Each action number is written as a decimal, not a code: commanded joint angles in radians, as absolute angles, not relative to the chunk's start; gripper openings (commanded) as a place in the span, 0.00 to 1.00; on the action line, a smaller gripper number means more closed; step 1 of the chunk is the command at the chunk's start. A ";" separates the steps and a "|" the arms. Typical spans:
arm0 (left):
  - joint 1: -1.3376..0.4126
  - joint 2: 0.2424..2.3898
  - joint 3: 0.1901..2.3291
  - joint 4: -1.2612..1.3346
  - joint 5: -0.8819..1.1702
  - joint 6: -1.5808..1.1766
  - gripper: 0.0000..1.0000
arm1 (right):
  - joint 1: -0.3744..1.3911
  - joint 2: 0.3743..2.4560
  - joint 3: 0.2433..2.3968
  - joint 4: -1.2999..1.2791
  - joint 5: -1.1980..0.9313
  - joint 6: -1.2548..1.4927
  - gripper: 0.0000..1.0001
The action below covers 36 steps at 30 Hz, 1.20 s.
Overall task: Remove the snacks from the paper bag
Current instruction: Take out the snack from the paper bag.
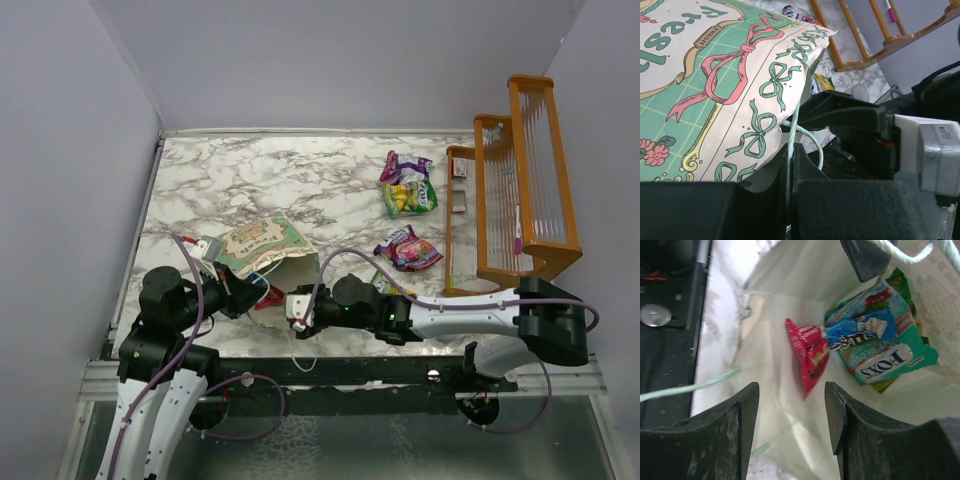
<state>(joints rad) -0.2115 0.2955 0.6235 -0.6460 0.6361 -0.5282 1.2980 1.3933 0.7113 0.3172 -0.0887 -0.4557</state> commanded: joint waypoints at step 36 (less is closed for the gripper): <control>-0.209 0.326 0.711 -0.649 0.552 -0.517 0.00 | 1.230 1.989 1.036 0.543 0.192 -0.480 0.28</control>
<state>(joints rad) -0.2096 0.3382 0.6952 -0.6289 0.5865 -0.5140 1.2362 2.0068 1.0454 0.5522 0.1535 -0.5098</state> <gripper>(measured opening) 0.035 0.364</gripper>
